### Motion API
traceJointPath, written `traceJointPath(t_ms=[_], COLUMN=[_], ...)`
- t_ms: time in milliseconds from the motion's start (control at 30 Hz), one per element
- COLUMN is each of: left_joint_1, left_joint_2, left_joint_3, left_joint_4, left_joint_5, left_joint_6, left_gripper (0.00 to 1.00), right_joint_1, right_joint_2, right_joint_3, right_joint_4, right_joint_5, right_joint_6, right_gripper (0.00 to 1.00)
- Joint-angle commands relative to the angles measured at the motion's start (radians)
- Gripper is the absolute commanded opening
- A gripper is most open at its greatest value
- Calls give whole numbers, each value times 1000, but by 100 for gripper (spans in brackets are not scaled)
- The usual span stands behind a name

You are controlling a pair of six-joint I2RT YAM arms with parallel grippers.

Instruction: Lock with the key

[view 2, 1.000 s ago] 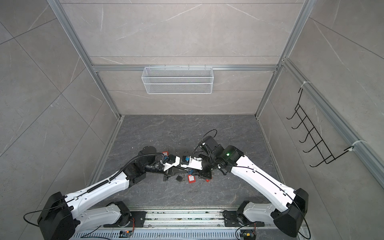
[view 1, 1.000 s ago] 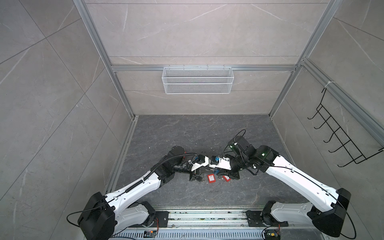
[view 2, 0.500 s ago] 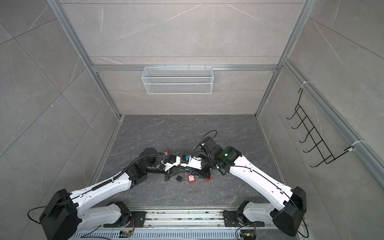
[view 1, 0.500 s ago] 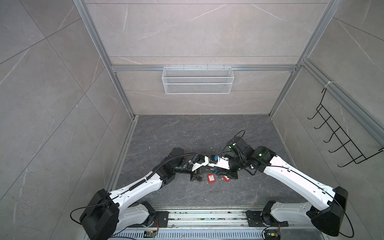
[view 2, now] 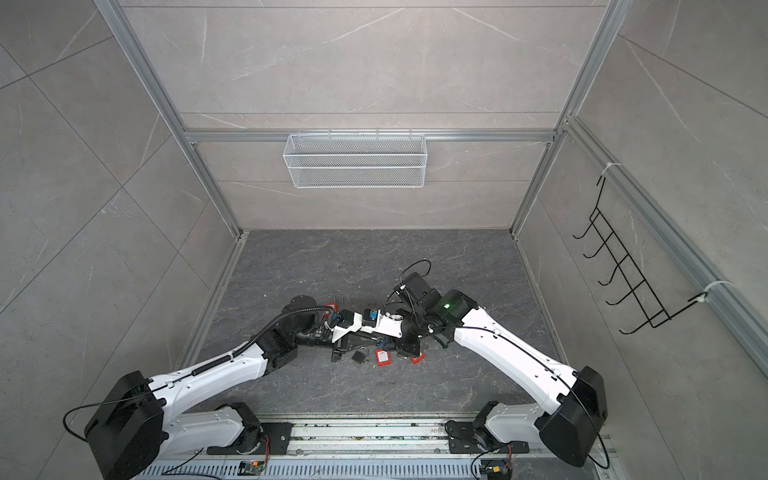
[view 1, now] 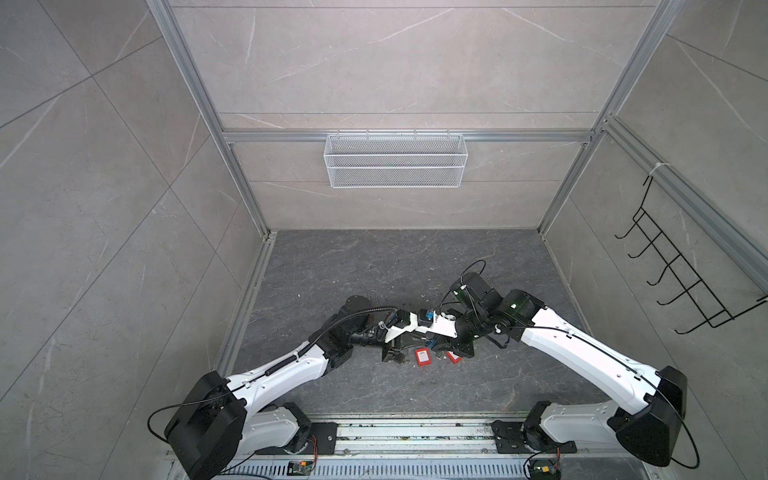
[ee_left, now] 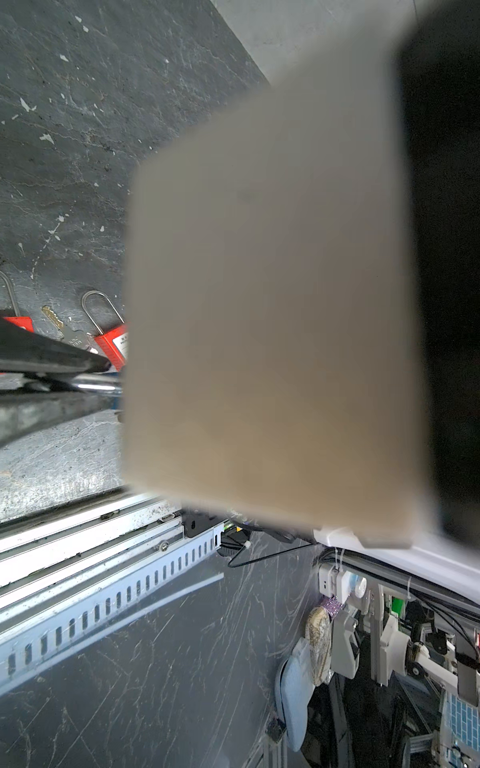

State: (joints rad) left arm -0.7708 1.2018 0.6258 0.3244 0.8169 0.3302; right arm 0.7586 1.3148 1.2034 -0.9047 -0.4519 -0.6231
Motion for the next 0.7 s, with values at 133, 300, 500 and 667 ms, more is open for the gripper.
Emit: traceJointPath(t_ms=[133,300,500,667], left_joint_1=[-125,-127,-127,-123], left_joint_2=[2,25,91,124], left_joint_3=[-5,-2,-24,2], left_joint_4=[-17,-11,158,165], left_joint_5=[14,12,22,33], left_joint_6=[164,134,-6,-55], left_gripper=[0,0,0,0], right_joint_1=[36,36,36,39], right_joint_2=[46,48,9,-15], right_joint_3=[128,144,93,64], right_joint_4=[449,473,581,593], right_joint_5=[-316,-301,-232,-202], right_joint_6=[25,19,17,-6], right_gripper=[0,0,0,0])
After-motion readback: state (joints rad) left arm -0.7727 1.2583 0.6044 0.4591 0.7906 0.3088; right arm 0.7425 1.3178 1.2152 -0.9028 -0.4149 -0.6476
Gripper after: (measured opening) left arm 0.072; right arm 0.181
